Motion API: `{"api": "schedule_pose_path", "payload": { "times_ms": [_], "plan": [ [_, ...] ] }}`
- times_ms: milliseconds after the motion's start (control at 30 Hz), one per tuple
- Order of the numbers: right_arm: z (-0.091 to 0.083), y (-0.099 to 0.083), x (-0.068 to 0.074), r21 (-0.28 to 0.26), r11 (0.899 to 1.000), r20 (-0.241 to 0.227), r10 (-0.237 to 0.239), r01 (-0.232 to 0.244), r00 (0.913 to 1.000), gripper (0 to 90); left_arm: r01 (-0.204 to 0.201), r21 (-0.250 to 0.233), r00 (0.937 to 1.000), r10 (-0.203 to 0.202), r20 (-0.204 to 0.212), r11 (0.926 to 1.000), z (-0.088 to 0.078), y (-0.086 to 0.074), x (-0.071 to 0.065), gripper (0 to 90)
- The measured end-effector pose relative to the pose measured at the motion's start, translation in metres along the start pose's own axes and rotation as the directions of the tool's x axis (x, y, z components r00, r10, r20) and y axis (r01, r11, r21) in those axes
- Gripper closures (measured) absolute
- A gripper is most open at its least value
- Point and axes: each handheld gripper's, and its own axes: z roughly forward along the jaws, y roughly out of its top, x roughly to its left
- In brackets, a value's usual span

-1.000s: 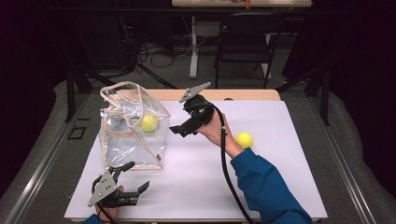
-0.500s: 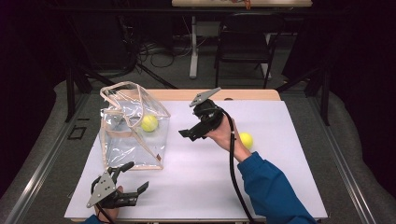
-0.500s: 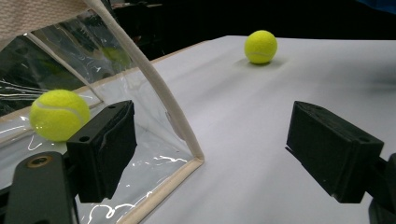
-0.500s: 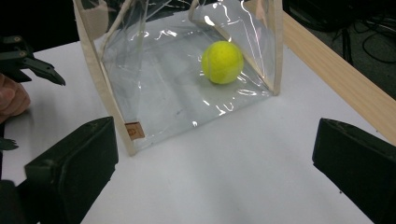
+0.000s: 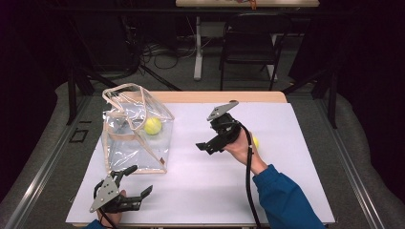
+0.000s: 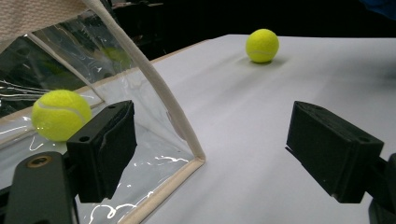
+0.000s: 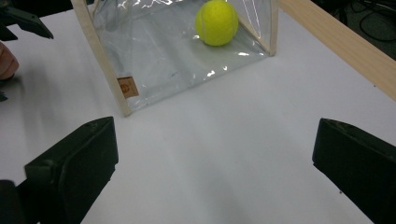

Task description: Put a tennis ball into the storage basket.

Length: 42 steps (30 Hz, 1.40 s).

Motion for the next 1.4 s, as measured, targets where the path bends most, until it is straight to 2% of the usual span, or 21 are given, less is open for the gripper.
{"api": "schedule_pose_path", "payload": {
  "times_ms": [367,533,767,967,1100,1400],
  "plan": [
    [-0.009,-0.029,0.003,0.005,1.000,0.010,0.031,-0.031,0.9995,0.0,-0.002,-0.003,1.0000,0.002,-0.005,1.0000,-0.001,0.001,-0.001,15.7],
    [-0.016,-0.044,0.005,0.007,0.999,0.044,0.033,-0.034,0.9985,0.0,-0.004,-0.002,1.0000,0.004,-0.005,1.0000,-0.001,0.000,0.000,15.7],
    [-0.023,-0.065,0.006,0.010,0.997,0.044,0.074,-0.074,0.9963,0.0,-0.008,0.001,1.0000,0.008,-0.005,1.0000,-0.001,0.001,-0.002,15.7],
    [-0.029,-0.079,0.008,0.005,0.996,0.051,0.085,-0.086,0.9950,0.0,-0.007,0.000,1.0000,0.007,-0.006,1.0000,0.000,0.001,-0.002,15.7],
    [-0.032,-0.093,0.010,0.023,0.994,0.061,0.103,-0.104,0.9928,0.0,-0.008,0.002,0.9999,0.008,-0.007,1.0000,0.000,0.001,-0.002,15.7],
    [-0.030,-0.110,0.012,0.073,0.992,0.065,0.103,-0.108,0.9926,0.0,-0.015,-0.001,0.9999,0.015,-0.007,0.9999,-0.001,0.002,-0.003,15.7]
  ]
}}
